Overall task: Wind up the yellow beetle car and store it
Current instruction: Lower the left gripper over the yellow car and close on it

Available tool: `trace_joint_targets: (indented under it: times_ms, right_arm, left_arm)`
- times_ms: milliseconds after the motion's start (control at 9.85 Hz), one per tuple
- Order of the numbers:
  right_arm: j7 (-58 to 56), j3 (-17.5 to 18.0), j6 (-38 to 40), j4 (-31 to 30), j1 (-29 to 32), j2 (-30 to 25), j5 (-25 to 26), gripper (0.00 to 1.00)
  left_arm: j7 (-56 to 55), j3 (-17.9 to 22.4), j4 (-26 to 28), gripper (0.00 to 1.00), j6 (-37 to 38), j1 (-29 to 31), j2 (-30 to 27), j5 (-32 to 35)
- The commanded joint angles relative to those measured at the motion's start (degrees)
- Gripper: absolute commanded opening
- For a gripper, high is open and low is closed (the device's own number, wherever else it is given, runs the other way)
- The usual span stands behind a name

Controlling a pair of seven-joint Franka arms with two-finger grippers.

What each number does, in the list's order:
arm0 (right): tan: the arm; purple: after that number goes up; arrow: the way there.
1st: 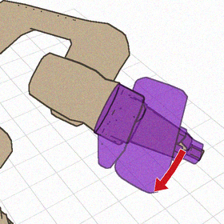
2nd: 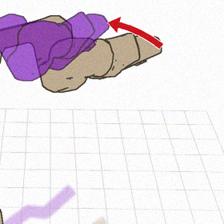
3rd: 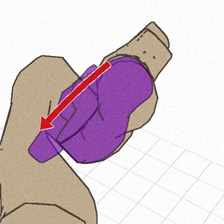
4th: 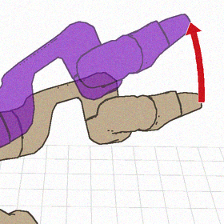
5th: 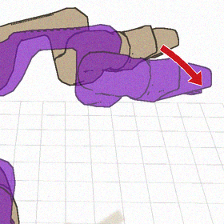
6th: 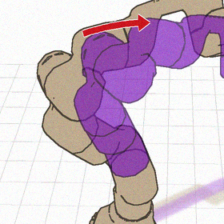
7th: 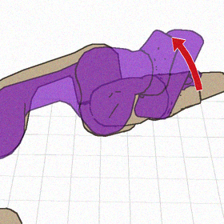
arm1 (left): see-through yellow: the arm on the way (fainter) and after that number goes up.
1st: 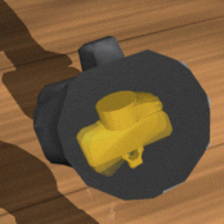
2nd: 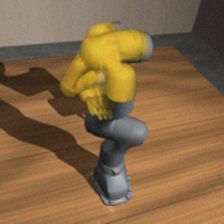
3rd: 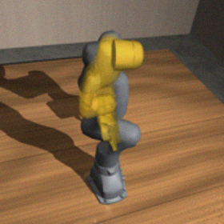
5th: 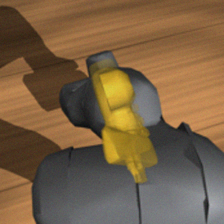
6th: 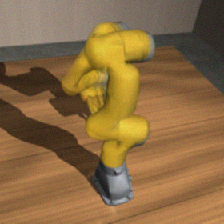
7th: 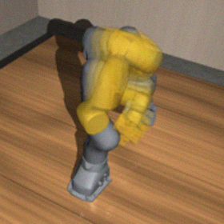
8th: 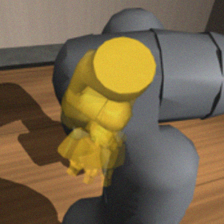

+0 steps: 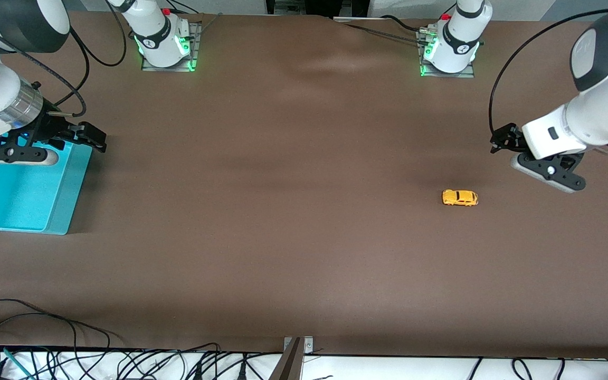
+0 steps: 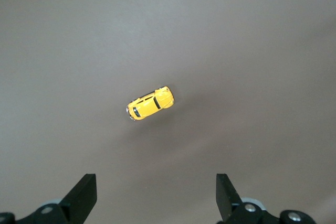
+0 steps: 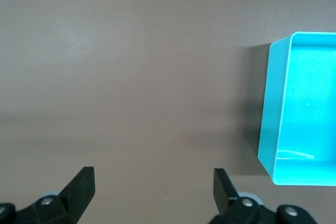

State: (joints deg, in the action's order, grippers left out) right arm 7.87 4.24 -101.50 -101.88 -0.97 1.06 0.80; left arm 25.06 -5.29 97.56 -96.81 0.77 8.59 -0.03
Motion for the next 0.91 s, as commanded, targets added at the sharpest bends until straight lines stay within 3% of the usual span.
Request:
trace_joint_targets:
  times_ms: [0, 203, 609, 812]
  right_arm:
    - [-0.6, -0.1, 1.4, 1.3, -0.2, 0.3, 0.7, 1.0]
    - [-0.6, -0.2, 1.4, 1.3, -0.2, 0.3, 0.7, 1.0]
    - [-0.6, -0.3, 1.4, 1.3, -0.2, 0.4, 0.6, 1.0]
    - [-0.6, -0.4, 1.4, 1.3, -0.2, 0.4, 0.6, 1.0]
  left_arm:
    - [10.1, -0.1, 1.0, 1.0, -2.8, 0.5, 2.7, 0.7]
    - [19.9, -0.1, 2.9, 1.0, -5.0, 2.0, 4.4, 0.6]
    - [36.0, -0.2, 15.6, 1.0, -25.1, 2.7, 6.3, 0.7]
    - [46.9, -0.2, 16.8, 1.0, -31.6, 2.8, 10.4, 0.7]
